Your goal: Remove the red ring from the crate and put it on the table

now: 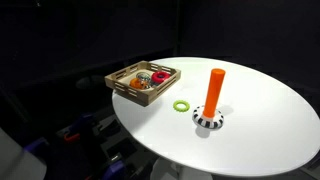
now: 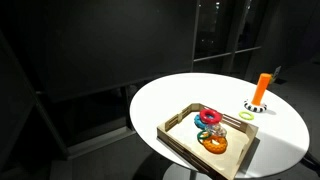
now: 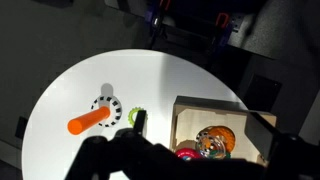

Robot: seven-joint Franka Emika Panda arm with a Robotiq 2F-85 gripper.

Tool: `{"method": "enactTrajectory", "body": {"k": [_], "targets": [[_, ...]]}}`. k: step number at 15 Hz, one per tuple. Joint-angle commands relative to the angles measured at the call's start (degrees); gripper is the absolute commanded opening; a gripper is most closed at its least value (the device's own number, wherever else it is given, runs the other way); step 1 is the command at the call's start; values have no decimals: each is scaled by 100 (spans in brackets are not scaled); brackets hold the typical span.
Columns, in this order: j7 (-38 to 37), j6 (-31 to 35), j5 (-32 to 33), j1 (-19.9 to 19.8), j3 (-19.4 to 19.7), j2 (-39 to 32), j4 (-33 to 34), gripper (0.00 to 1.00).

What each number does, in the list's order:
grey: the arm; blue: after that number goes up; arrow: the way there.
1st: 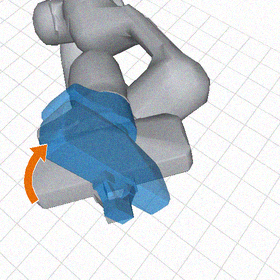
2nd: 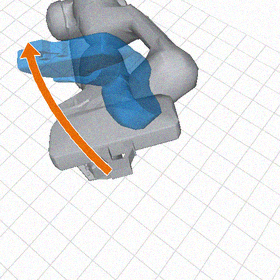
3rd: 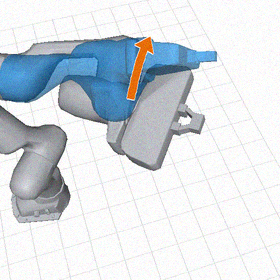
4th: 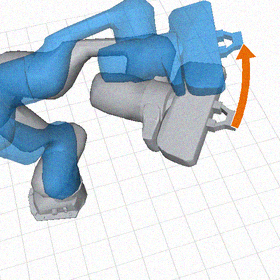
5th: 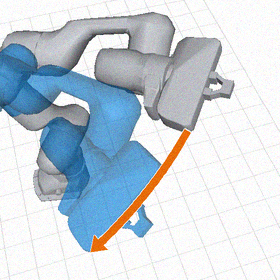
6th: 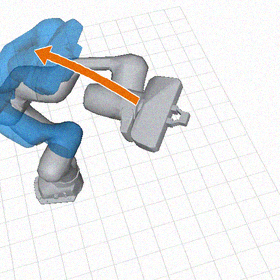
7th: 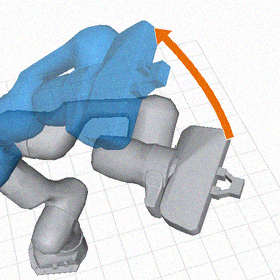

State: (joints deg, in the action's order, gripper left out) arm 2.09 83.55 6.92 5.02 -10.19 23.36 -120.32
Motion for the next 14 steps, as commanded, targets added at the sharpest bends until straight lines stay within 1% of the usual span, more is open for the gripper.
{"method": "enactTrajectory", "body": {"k": [1, 8, 14], "targets": [[-36, -14, 29, 112, 88, -14, 12, 100], [-36, -14, 29, 112, 88, -13, 13, 100], [-527, 354, 260, 22, 35, -401, 179, 100]]}}
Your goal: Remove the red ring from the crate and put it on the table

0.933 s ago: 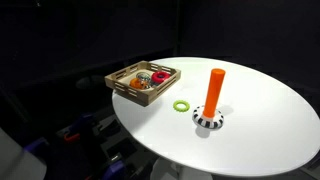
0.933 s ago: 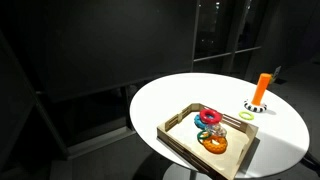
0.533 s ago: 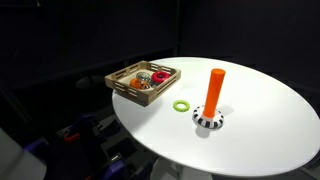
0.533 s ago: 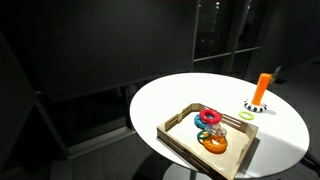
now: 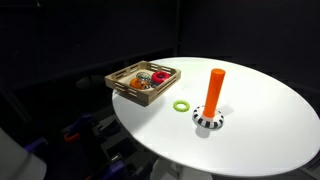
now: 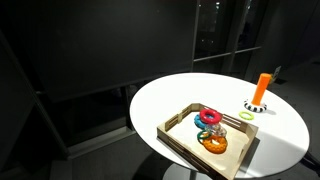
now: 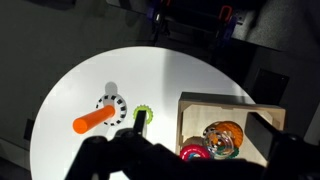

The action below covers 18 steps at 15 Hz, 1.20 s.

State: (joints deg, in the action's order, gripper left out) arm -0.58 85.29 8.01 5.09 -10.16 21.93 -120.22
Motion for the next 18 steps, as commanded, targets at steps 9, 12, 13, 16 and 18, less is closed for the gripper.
{"method": "enactTrajectory", "body": {"k": [9, 12, 13, 16, 18], "targets": [[-557, 2045, -175, 2, 214, -1049, 50, 100], [-543, 2408, -343, -9, 294, -1320, 63, 100], [-507, 2396, -339, -5, 304, -1384, 98, 100], [-486, 2352, -226, 19, 287, -1368, 18, 100], [-486, 2352, -226, 25, 285, -1367, 18, 100]]}}
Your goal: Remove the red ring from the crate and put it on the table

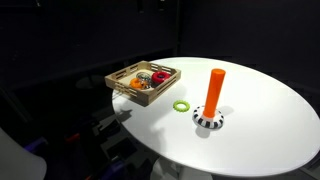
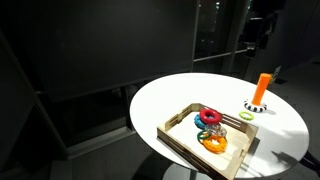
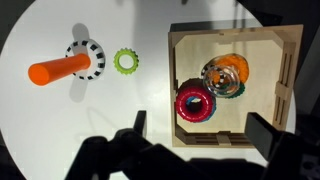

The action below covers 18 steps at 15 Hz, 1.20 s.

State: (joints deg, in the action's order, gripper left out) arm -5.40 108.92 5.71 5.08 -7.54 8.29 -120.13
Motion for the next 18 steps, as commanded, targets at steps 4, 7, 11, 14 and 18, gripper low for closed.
{"method": "enactTrajectory", "body": {"k": [4, 7, 11, 14, 18], "targets": [[-71, 144, -68, 23, 32, -93, 3, 100], [-137, 584, -137, 29, 32, -331, -12, 100], [-211, 1385, -275, 61, 24, -882, -22, 100], [-143, 1941, -538, 86, 31, -1396, -7, 100], [-73, 2378, -814, 126, 23, -2051, 15, 100]]}}
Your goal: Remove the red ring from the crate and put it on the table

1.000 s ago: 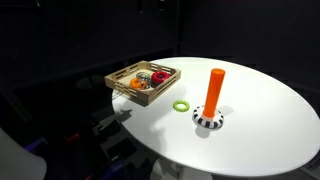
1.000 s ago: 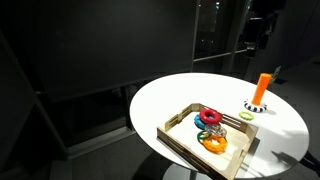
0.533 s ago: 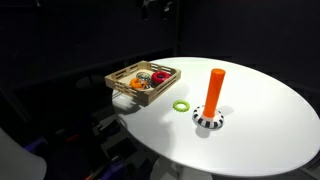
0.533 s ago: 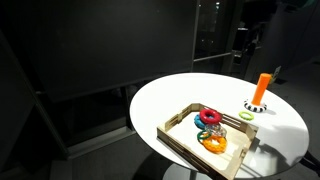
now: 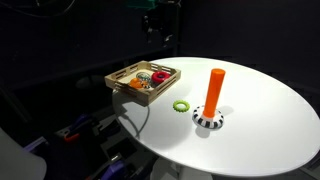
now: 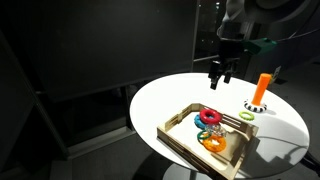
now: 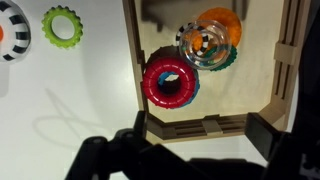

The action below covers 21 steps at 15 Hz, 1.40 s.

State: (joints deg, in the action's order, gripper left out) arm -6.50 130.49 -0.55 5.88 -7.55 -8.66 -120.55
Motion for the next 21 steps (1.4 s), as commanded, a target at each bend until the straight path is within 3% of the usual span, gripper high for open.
{"method": "enactTrajectory", "body": {"k": [1, 10, 21], "targets": [[38, 283, -221, 59, 22, -498, 54, 100], [-112, 629, -95, 208, 90, -1417, 53, 100], [-294, 698, -19, 403, 264, -1795, 374, 100]]}}
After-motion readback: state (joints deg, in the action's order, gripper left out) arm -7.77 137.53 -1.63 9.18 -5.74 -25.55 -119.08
